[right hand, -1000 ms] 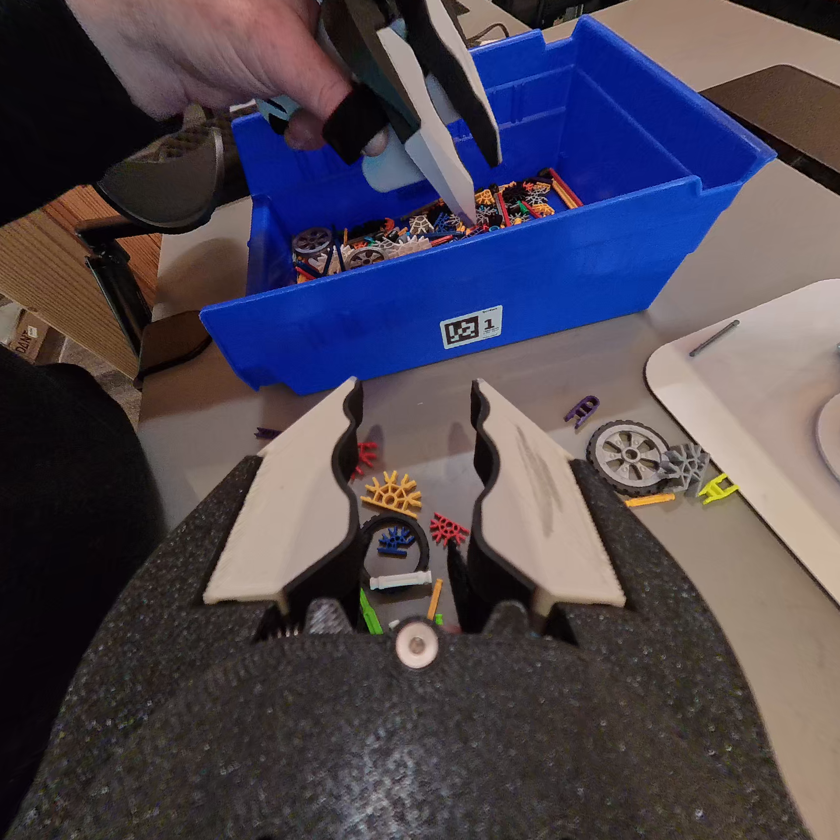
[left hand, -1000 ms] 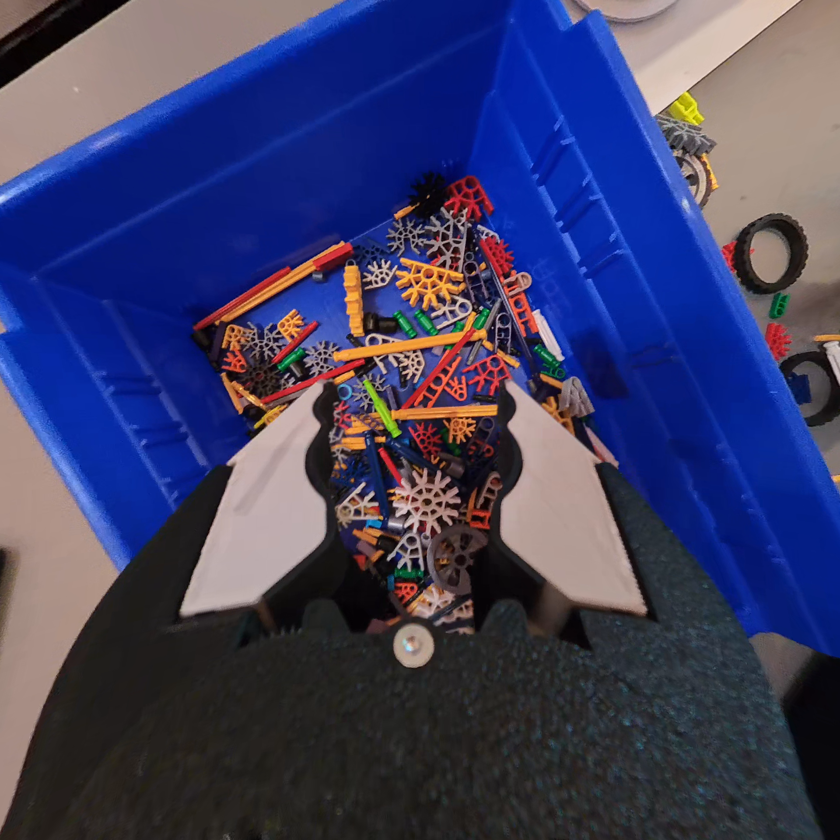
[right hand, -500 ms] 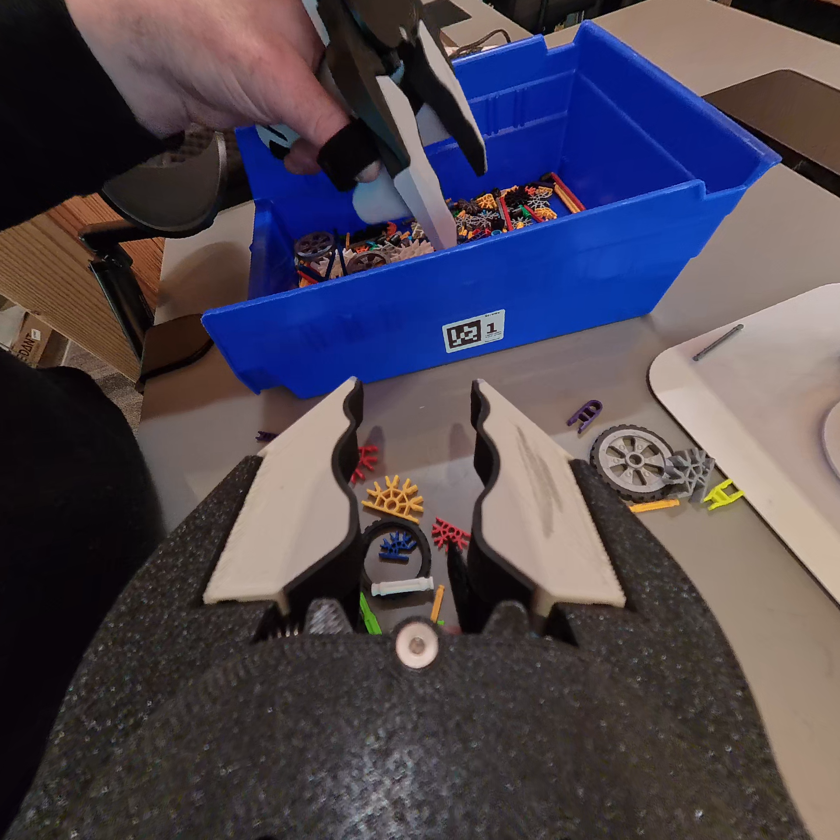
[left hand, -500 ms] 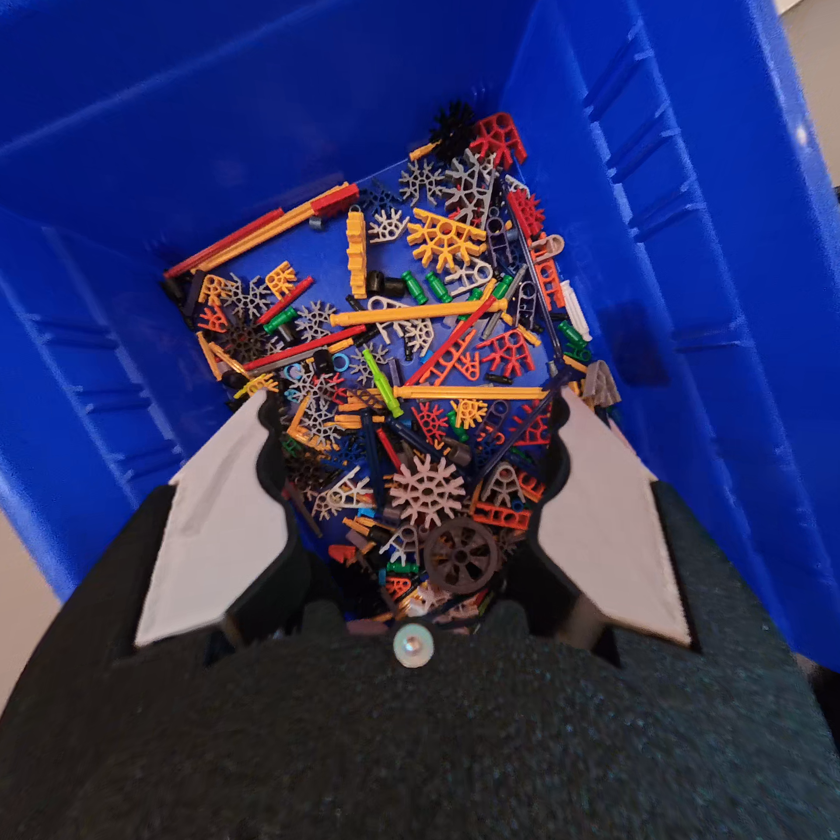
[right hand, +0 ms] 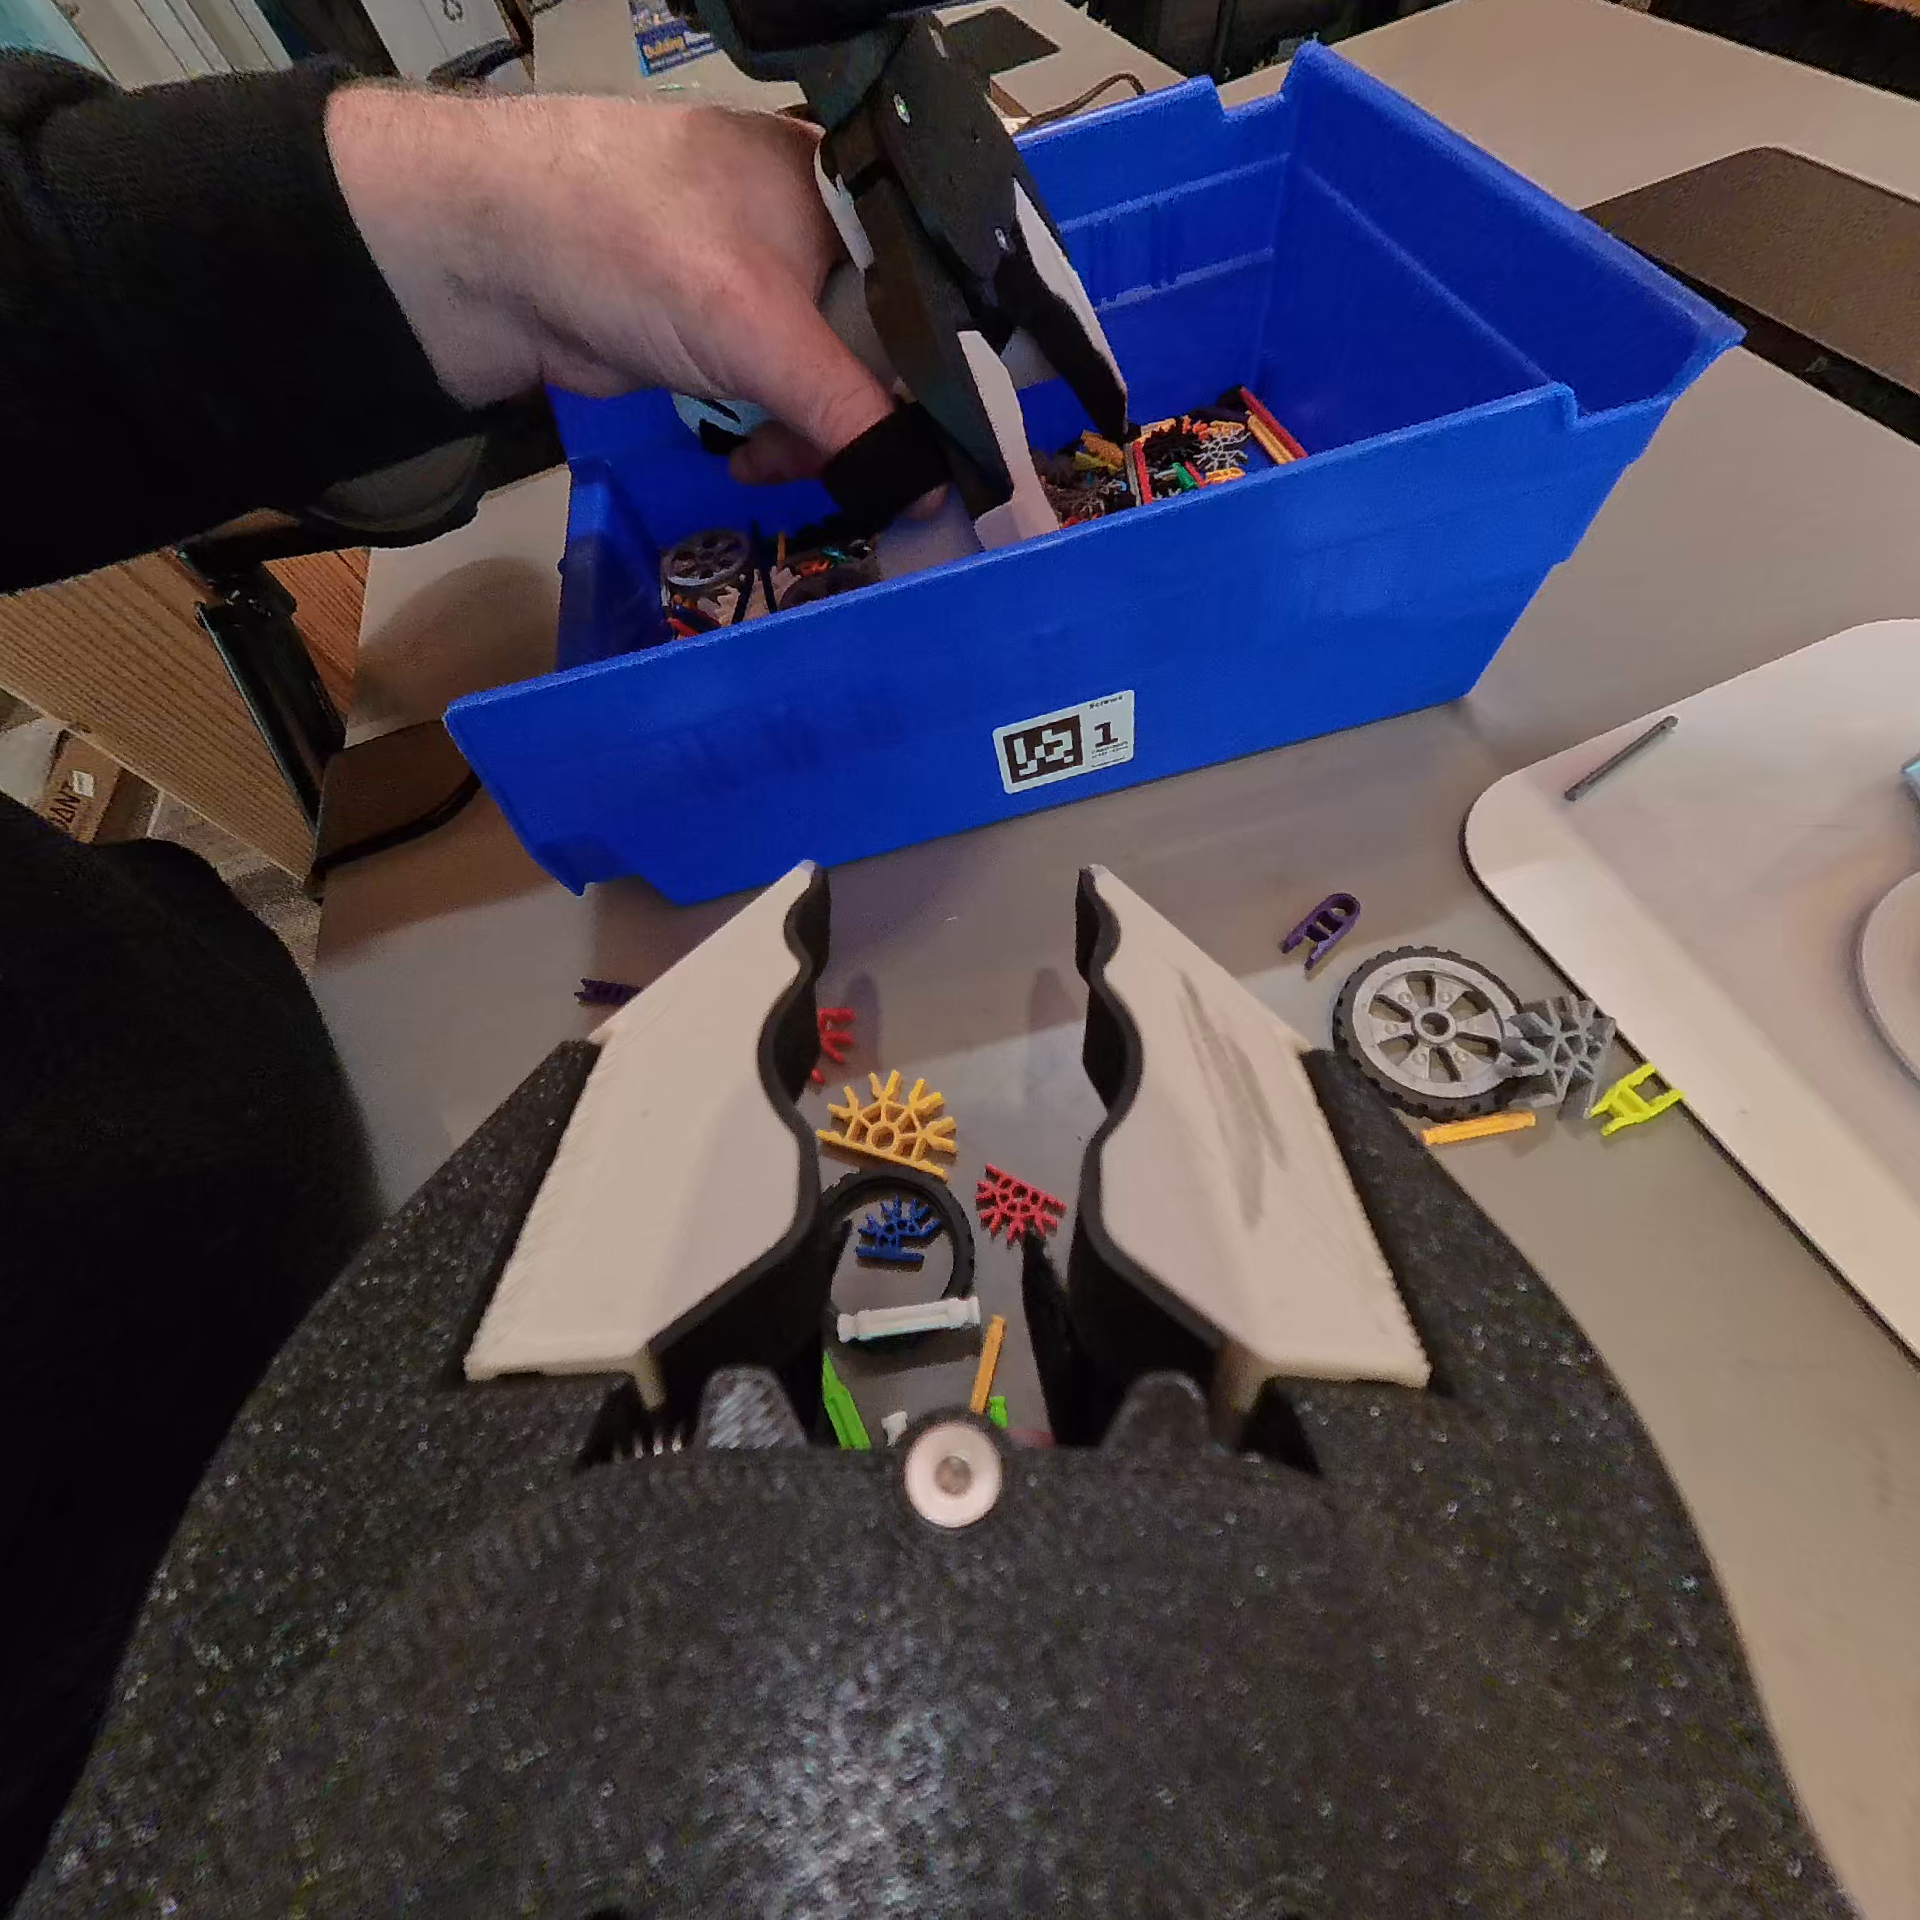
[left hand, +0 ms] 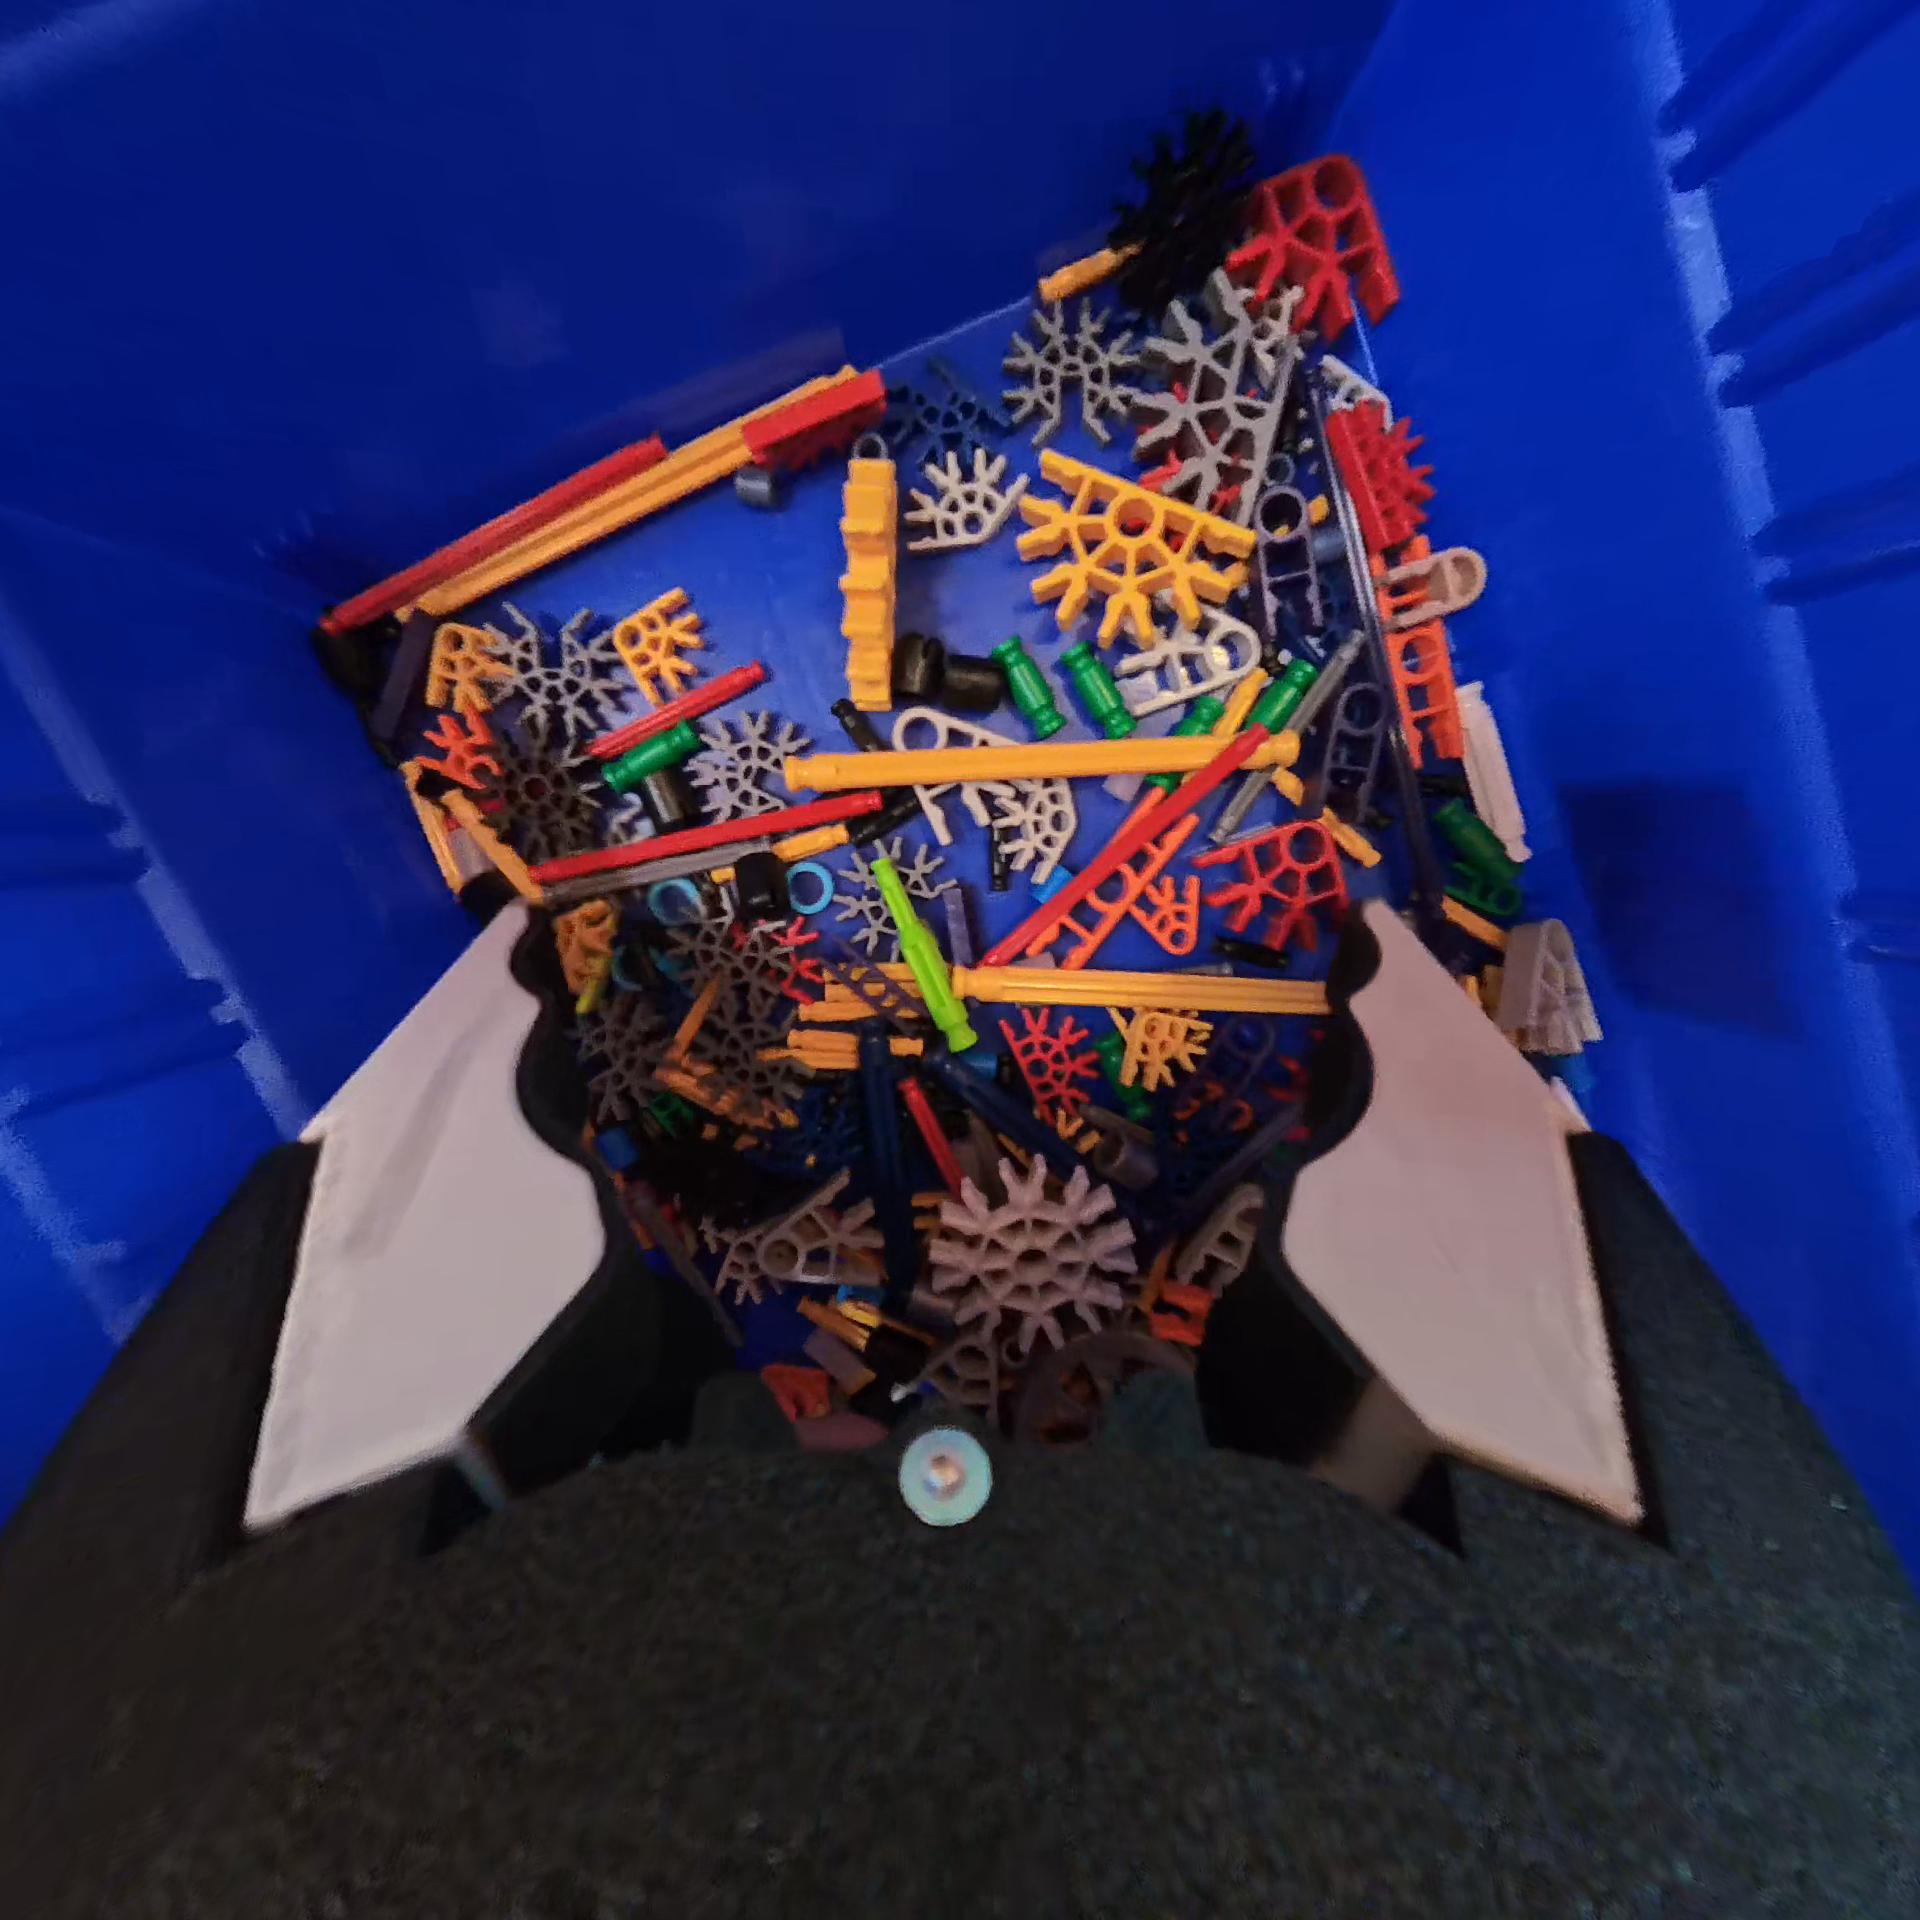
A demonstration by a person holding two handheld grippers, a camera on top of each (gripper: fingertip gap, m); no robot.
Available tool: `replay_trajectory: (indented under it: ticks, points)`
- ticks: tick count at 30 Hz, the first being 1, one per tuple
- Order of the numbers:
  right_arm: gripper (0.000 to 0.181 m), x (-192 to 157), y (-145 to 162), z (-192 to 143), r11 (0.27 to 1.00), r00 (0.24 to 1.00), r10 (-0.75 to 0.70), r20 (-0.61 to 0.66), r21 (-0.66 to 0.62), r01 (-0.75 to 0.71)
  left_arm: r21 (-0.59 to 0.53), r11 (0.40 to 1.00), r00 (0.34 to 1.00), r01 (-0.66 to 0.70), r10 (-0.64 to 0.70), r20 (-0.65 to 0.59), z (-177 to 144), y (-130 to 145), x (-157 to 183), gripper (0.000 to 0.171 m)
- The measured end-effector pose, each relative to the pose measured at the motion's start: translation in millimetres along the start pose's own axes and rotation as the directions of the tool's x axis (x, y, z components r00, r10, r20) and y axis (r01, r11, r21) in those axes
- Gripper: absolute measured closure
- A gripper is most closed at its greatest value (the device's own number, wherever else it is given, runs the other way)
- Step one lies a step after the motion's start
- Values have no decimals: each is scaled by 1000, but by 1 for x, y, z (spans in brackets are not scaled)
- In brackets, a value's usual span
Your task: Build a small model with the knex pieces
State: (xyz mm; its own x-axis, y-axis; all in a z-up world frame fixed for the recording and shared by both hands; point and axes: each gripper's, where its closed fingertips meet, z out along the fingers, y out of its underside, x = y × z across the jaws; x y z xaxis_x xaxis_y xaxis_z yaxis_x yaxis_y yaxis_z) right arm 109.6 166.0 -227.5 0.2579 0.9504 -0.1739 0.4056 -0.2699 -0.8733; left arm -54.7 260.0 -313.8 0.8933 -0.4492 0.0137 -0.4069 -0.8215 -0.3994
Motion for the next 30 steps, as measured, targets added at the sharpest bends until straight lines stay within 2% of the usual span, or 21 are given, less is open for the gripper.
replay_trajectory:
  ticks: [2, 6, 10, 15, 20, 26, 30]
  points:
    - [134, 1, 1, 0, 1000, 1000, 2, -1, 0, -2, -8, 1000, 999, -12, 12, -32, -3, 0, 7, 36]
    - [134, 3, 1, 0, 1000, 1000, 8, -2, 4, -8, 38, 999, 998, 6, -3, -59, -12, -5, 10, 56]
    - [134, 4, 2, 1, 1000, 1000, 7, 0, 5, -7, 101, 994, 998, 48, -43, -47, -18, -15, 0, 105]
    - [134, 6, 1, 1, 1000, 1000, 8, -1, 11, -8, 104, 994, 999, 30, -32, 13, -15, -19, -8, 142]
    - [134, 7, 1, -2, 1000, 1000, 12, -5, 14, -12, 60, 998, 995, 14, -20, 100, -10, -13, -19, 155]
    - [134, 8, 1, -3, 1000, 1000, 18, -6, 24, -18, 34, 999, 995, -9, 6, 102, -5, -8, -17, 166]
    - [134, 9, 0, -3, 1000, 1000, 16, -8, 24, -15, 40, 999, 995, -28, 24, 99, -5, -8, -14, 166]
